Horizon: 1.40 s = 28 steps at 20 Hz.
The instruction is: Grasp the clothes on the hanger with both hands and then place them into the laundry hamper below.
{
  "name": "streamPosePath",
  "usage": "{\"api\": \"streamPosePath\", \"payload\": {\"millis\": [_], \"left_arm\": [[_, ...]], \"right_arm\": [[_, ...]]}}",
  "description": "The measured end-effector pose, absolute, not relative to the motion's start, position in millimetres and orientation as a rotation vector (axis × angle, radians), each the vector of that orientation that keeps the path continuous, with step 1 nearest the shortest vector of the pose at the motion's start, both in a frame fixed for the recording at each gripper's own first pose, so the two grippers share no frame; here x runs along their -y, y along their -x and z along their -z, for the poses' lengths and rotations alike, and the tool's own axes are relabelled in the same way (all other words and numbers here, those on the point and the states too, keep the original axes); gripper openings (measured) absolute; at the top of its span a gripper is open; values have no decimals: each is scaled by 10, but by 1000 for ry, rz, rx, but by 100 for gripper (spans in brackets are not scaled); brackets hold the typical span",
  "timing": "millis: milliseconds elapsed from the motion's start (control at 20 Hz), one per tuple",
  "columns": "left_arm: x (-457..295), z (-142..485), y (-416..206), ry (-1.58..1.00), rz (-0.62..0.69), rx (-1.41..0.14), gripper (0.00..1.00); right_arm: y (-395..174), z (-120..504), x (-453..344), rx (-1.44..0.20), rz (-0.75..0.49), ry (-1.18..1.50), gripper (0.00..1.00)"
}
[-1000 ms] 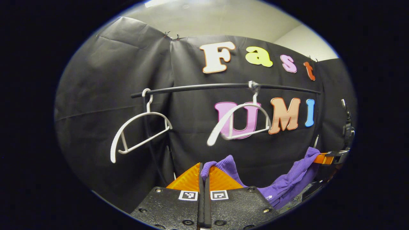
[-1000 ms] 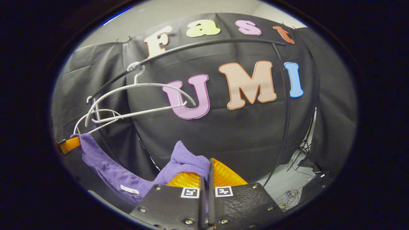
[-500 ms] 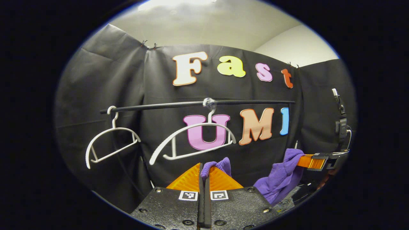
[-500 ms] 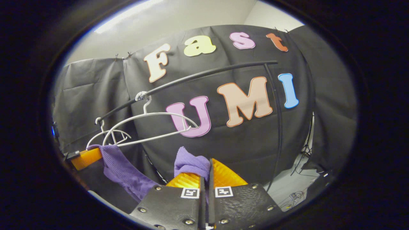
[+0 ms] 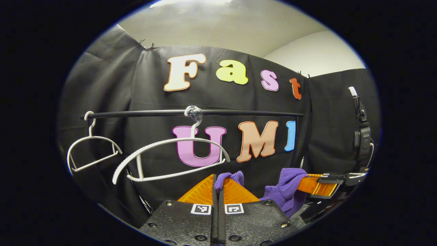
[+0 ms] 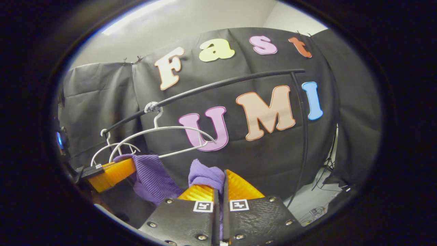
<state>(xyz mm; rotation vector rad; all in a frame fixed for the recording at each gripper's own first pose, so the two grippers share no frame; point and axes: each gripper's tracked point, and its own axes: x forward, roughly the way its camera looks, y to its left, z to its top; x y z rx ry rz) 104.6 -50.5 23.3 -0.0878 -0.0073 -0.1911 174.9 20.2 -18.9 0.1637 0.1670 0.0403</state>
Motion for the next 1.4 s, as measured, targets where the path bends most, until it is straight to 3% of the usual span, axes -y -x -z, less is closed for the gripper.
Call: {"api": "streamPosePath", "payload": {"millis": [50,100,350,900,1000,1050,1400], "left_arm": [[526,-211,-1117,94,192,11,0],[547,-161,-1178,104,195,12,0],[647,265,-1482,73,207,-18,0],[509,1953,-2124,45,187,-262,1],[436,2259,-2223,39,179,-299,0],[435,2420,-2252,33,179,-310,1],[282,3743,-2212,-59,161,-503,0]], "right_arm": [[-1803,205,-205,-167,-37,-165,9],[-1849,236,-208,-169,-36,-171,4],[-2114,711,-267,-243,-50,-173,4],[-2725,2265,-363,-489,-40,-213,4],[-2802,2566,-359,-523,-34,-210,0],[-2827,2735,-342,-540,-26,-205,4],[-2746,4043,-395,-739,7,-186,4]]}}
